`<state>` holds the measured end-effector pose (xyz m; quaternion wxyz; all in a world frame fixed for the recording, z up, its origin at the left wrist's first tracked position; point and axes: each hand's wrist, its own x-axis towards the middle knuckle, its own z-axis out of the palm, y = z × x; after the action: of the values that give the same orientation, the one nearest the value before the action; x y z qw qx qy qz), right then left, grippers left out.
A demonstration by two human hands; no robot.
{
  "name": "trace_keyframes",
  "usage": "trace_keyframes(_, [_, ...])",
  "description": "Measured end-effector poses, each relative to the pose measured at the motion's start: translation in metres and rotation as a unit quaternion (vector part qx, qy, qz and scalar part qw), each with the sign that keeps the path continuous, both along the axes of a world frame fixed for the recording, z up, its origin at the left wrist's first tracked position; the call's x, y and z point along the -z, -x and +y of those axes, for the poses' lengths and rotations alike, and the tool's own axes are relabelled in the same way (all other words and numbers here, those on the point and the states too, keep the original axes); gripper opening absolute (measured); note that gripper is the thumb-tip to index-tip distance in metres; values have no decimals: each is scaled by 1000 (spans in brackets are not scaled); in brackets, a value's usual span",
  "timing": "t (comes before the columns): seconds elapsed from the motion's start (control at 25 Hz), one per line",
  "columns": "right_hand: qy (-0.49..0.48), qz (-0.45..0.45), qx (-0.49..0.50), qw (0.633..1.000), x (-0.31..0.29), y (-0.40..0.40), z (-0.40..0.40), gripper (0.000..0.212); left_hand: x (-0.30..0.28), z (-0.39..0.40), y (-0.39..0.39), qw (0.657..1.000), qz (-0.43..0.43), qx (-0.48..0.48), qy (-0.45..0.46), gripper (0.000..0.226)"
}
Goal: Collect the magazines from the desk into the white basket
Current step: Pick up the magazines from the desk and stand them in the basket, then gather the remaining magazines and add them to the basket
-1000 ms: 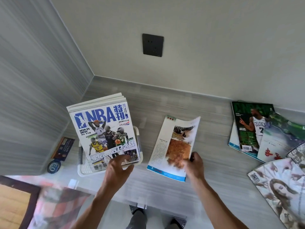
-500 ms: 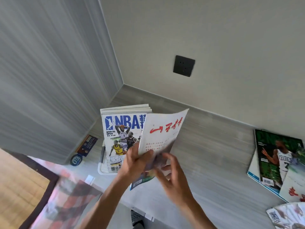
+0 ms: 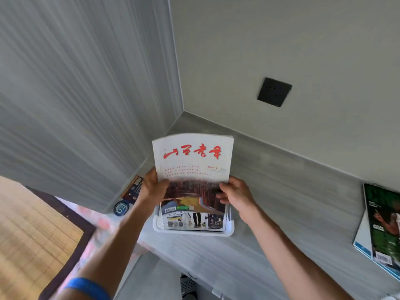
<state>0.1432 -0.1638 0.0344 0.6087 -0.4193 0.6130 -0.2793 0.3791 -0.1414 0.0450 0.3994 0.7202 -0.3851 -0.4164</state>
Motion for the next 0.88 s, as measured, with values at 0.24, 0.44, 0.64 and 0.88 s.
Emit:
trace_keyframes(0.24, [-33,43,125,991,33,2,18,24,37,18,-4,985,-154,-29,-68,41])
trace_keyframes(0.44, [-49,-19,257,965,29,62,46,25,27,48,68,969,-217,55,108,53])
trace_keyframes(0.64, [-108,2,336,935,47,193,143,17,32,71,216,928,-151,323,113,45])
trace_keyframes(0.88, [-110,342,346,867,67,371,275,39,51,123,369,859,-105,500,40,47])
